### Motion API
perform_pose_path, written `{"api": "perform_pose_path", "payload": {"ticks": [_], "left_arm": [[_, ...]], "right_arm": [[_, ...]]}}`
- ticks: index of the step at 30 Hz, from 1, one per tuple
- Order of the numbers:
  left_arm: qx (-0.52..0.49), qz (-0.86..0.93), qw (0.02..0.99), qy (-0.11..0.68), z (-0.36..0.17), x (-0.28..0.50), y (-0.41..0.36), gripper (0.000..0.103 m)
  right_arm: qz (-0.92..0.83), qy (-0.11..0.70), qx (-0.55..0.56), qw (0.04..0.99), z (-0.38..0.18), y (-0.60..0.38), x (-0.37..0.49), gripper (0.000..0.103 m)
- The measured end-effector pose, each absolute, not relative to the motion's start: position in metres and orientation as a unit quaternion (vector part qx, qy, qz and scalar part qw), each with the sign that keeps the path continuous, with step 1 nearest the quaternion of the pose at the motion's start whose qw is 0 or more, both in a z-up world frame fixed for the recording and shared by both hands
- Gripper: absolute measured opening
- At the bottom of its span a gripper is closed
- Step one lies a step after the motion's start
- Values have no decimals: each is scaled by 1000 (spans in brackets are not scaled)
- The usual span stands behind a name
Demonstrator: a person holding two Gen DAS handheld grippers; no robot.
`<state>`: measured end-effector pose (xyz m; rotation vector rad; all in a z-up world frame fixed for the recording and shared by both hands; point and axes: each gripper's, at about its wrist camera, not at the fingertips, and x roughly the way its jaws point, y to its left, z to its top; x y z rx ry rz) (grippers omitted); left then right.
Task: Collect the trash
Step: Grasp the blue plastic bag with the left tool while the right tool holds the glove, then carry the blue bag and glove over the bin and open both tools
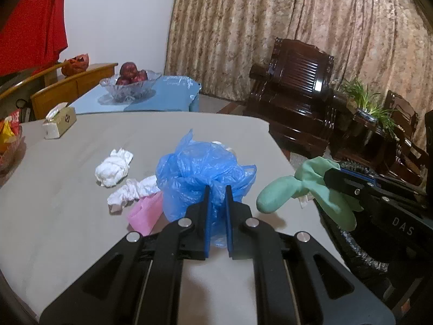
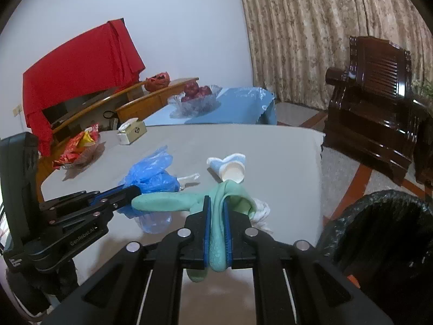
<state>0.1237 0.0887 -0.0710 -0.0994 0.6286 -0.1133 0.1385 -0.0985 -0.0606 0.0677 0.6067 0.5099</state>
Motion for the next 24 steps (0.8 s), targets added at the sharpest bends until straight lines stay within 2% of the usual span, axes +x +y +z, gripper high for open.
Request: {"api": "perform_pose_path", "payload": {"ticks": [12, 24], "left_arm": [[-46, -78, 954, 285, -44, 113, 67, 8], [-30, -156, 947, 279, -36, 115, -5, 8]], "right_arm": [[212, 270, 38, 939, -34, -136, 115, 9], [125, 257, 43, 957, -23, -222, 90, 9]]}}
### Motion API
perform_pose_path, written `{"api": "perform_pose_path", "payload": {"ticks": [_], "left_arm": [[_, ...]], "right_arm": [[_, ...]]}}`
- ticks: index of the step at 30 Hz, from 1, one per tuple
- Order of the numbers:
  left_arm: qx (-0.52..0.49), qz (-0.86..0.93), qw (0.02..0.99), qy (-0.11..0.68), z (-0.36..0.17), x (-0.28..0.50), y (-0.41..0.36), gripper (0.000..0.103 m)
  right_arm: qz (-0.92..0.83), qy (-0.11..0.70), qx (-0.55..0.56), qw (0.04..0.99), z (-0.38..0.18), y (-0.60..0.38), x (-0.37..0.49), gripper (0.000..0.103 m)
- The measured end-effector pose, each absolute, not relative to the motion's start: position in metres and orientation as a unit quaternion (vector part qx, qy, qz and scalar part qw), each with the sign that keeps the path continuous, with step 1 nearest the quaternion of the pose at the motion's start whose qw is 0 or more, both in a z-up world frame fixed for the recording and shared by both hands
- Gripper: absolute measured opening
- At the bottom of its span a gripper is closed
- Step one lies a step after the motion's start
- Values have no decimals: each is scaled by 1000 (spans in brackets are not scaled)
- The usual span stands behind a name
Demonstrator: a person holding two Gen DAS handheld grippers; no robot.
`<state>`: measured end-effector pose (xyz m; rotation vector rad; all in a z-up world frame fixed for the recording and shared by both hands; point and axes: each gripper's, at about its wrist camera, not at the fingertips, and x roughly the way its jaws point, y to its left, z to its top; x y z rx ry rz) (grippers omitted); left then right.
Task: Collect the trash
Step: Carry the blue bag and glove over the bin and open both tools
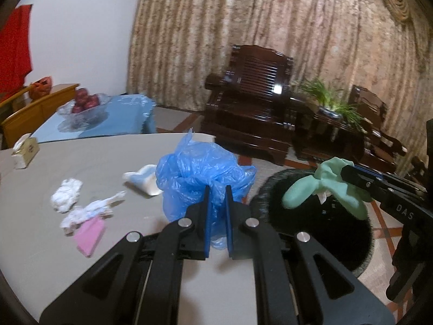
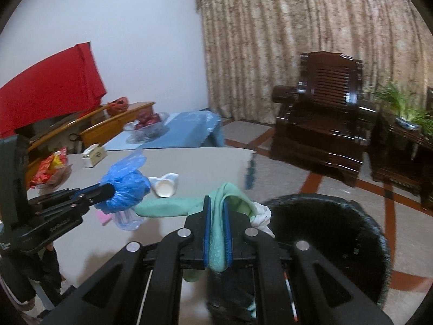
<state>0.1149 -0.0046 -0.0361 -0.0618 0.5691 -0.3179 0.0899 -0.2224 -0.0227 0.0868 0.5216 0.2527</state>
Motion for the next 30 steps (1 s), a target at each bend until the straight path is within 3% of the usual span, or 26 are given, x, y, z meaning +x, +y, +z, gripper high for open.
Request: {"api": "perform_pose_path", "payload": {"ticks": [17, 19, 21, 22, 23, 27, 30], "left_arm": [[7, -271, 909, 316, -78, 146, -138, 8], [5, -292, 900, 324, -84, 151, -151, 14], [3, -297, 897, 327, -88, 153, -158, 36], [0, -301, 896, 327, -89, 154, -161, 54], [-1, -302, 896, 325, -91, 154, -162, 60], [2, -302, 897, 324, -92, 153, -165, 69], [-1, -289, 903, 319, -87, 150, -156, 80]], "right_arm": [[26, 307, 79, 948, -80, -324, 73, 9], [18, 320, 80, 944, -89, -329, 74, 13], [10, 330, 80, 941, -96, -335, 72, 27], [1, 331, 78, 940, -100, -338, 70, 33], [-5, 330, 77, 941, -101, -341, 67, 46], [-26, 318, 71, 945, -101, -351, 56, 84], [-34, 308, 74, 948, -98, -352, 52, 97]]}}
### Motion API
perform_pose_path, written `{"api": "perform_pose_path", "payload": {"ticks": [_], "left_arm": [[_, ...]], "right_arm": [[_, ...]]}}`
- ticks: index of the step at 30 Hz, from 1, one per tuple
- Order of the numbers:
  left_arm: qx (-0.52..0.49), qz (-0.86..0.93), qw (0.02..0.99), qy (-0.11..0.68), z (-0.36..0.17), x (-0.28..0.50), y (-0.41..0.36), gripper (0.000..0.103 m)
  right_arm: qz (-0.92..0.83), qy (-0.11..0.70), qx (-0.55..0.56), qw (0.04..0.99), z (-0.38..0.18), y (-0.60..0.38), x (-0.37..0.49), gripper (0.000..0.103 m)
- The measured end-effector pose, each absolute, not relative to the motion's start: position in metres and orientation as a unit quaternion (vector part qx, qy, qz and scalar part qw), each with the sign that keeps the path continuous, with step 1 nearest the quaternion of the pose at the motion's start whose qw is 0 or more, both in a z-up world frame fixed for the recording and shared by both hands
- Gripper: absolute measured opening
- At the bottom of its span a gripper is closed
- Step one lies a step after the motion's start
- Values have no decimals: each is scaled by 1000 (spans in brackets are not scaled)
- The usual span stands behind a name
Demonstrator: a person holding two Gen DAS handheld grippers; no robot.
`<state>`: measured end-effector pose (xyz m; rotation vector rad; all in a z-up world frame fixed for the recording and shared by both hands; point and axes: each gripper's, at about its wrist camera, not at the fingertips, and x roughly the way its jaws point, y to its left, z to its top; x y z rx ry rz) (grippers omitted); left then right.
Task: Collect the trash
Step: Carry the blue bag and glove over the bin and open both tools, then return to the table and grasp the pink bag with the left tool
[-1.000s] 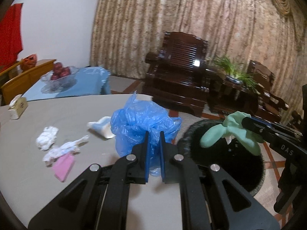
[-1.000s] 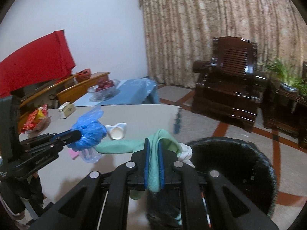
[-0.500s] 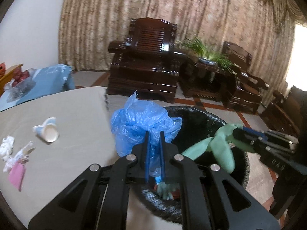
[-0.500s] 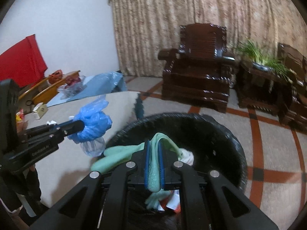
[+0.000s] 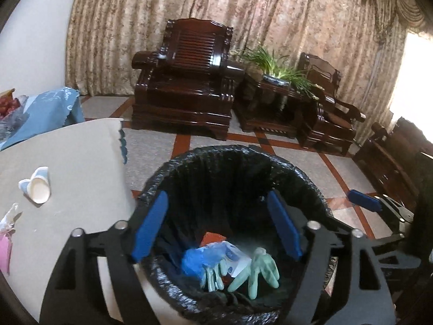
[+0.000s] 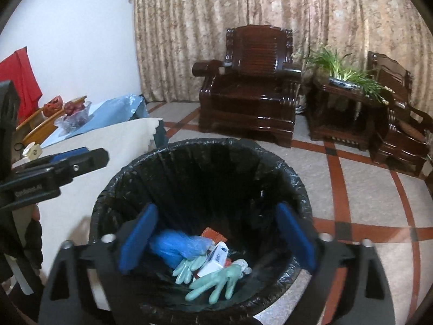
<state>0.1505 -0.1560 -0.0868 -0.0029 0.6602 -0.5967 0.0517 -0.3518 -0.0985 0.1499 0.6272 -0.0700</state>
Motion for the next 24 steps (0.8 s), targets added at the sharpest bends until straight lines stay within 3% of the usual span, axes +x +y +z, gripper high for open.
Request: {"api": "perform_pose_path", "payload": {"ticks": [2, 5, 24], "left_arm": [[-6, -278, 908, 313, -81, 149, -147, 87], [-9, -262, 915, 306, -73, 144, -131, 90], [-15, -106, 956, 275, -55, 132, 31, 91]], "right_arm": [[-34, 302, 81, 949, -95, -349, 49, 97], [-28, 293, 85, 952, -89, -342, 46, 97], [63, 270, 40, 960, -65, -216, 90, 97]]}}
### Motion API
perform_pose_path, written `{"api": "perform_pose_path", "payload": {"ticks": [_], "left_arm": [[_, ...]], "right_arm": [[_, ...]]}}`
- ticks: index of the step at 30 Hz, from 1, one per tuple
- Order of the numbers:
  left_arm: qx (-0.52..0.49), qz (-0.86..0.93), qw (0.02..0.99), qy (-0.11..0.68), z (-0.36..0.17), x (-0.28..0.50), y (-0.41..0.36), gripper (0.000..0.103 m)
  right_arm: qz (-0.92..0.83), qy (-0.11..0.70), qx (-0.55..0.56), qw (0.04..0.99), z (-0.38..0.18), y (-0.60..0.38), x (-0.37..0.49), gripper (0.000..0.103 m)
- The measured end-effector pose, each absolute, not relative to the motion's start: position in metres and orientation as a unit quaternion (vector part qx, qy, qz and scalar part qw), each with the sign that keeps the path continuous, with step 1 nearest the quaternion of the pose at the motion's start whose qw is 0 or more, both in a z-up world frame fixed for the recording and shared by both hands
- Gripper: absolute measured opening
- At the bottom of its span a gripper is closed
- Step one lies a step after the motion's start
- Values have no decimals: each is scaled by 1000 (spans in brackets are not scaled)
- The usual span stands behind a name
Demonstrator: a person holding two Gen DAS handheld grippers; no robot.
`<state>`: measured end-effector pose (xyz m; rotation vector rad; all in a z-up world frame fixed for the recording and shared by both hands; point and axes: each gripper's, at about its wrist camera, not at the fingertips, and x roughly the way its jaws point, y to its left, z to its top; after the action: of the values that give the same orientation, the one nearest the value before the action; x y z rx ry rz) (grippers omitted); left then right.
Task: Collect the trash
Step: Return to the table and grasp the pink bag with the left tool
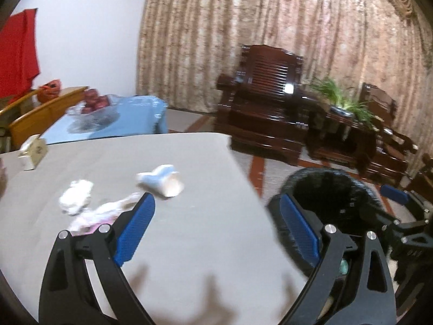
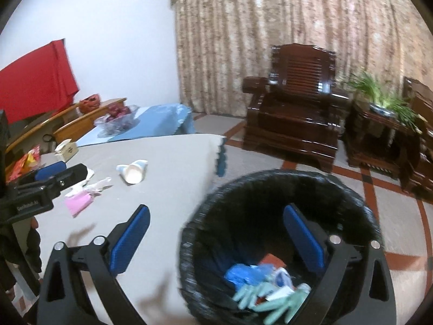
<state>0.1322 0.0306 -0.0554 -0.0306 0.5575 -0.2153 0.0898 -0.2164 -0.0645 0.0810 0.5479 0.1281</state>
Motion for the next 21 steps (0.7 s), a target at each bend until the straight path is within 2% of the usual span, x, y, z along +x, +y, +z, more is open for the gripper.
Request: {"api": "perform_pose_path", "payload": {"ticks": [12, 14, 18, 21], "left_arm": [[-26, 13, 950, 312, -96, 144, 140, 90], [-30, 23, 944, 328, -108, 148, 152, 84], [-47, 30, 935, 351, -127, 157, 164, 83], [-50, 31, 929, 364, -138, 165, 166, 78]], "right_arm": [[133, 267, 20, 954, -76, -129, 136, 97], [142, 273, 17, 951, -82, -116, 145, 97], [150, 283, 11, 947, -93, -99, 159, 97], [152, 293, 12, 944, -102, -91, 168, 97]]}}
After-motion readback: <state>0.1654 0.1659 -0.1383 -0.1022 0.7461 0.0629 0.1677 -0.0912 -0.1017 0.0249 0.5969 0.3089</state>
